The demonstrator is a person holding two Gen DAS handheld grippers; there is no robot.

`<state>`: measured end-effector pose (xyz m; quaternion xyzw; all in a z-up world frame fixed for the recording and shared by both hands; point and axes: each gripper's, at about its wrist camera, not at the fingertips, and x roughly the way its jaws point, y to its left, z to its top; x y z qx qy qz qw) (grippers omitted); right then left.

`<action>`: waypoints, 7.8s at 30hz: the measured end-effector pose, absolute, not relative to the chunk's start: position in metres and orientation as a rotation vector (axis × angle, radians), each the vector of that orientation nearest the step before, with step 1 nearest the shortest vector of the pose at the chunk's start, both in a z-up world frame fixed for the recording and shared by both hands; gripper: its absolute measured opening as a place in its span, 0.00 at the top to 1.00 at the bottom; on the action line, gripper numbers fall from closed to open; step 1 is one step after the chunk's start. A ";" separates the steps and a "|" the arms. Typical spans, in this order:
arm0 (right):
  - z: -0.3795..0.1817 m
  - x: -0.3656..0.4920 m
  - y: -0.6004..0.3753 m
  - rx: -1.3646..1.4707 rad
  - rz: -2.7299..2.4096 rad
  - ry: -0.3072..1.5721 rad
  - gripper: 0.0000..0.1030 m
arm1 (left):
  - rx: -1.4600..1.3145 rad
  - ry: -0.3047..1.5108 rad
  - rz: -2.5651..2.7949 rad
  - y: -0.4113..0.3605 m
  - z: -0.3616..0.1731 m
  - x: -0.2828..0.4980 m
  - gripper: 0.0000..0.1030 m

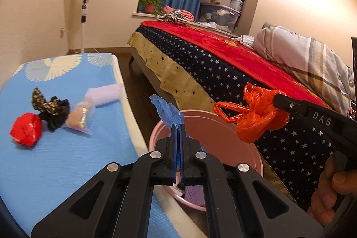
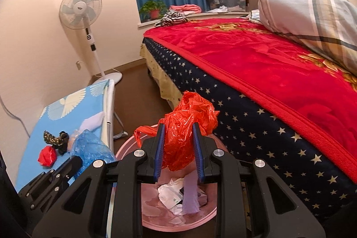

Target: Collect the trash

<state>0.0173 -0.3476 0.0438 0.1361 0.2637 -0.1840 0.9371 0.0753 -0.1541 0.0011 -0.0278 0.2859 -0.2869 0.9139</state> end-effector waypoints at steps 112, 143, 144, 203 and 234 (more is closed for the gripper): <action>-0.052 0.201 -0.162 0.315 0.237 0.781 0.86 | -0.386 0.764 -0.006 0.060 -0.054 0.183 0.69; 0.032 0.079 -0.198 0.197 0.145 0.616 0.86 | -0.205 0.594 -0.016 0.041 0.019 0.087 0.70; 0.034 0.075 -0.200 0.196 0.143 0.610 0.86 | -0.204 0.590 -0.019 0.040 0.021 0.084 0.70; 0.067 0.022 -0.251 0.220 0.011 0.523 0.86 | -0.119 0.562 -0.130 -0.008 0.024 0.049 0.70; 0.049 0.032 -0.310 0.264 -0.205 0.521 0.86 | -0.080 0.584 -0.279 -0.088 0.003 0.077 0.70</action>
